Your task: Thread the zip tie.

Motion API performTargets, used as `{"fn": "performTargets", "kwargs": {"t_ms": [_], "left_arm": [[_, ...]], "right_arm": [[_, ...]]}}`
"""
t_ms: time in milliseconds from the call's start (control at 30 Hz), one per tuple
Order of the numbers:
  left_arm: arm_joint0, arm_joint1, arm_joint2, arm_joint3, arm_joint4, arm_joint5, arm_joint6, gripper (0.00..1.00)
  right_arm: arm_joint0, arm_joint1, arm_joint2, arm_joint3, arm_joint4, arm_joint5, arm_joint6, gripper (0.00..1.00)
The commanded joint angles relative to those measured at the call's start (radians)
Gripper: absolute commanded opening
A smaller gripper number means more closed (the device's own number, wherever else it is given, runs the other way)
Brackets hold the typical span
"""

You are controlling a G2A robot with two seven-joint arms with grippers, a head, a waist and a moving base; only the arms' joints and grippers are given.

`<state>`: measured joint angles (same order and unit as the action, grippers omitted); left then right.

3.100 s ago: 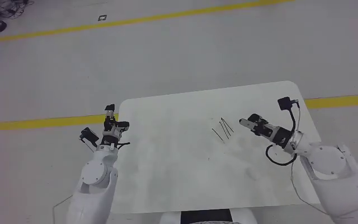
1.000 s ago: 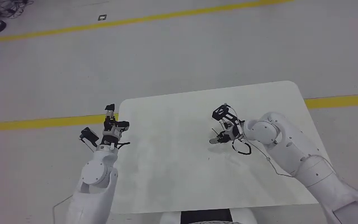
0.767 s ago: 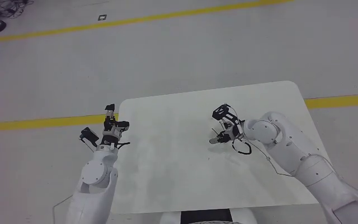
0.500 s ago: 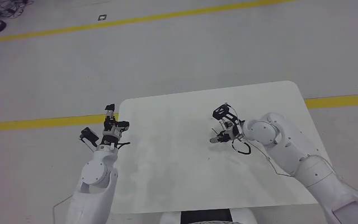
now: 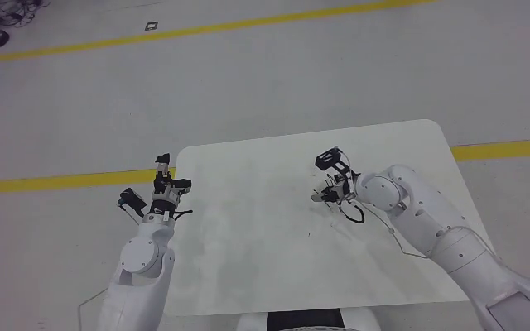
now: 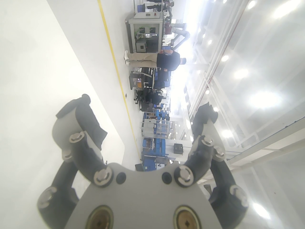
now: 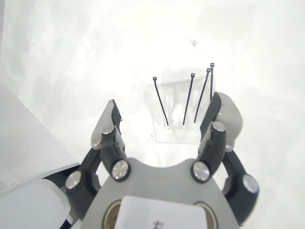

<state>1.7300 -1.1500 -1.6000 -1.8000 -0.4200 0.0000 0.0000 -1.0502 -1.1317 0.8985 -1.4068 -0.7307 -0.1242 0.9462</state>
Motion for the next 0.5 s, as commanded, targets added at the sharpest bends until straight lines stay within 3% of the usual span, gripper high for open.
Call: {"fn": "performTargets", "kwargs": {"t_ms": [0,333,467], "left_arm": [[0.000,0.000,0.000,0.000,0.000,0.000,0.000,1.00],[0.000,0.000,0.000,0.000,0.000,0.000,0.000,1.00],[0.000,0.000,0.000,0.000,0.000,0.000,0.000,1.00]], "right_arm": [[0.002,-0.002,-0.003,0.006,-0.004,-0.001,-0.005,0.31],[0.008,-0.008,-0.017,0.038,-0.023,-0.006,-0.004,0.15],[0.010,-0.011,-0.020,0.046,-0.031,-0.006,-0.006,0.16]]}}
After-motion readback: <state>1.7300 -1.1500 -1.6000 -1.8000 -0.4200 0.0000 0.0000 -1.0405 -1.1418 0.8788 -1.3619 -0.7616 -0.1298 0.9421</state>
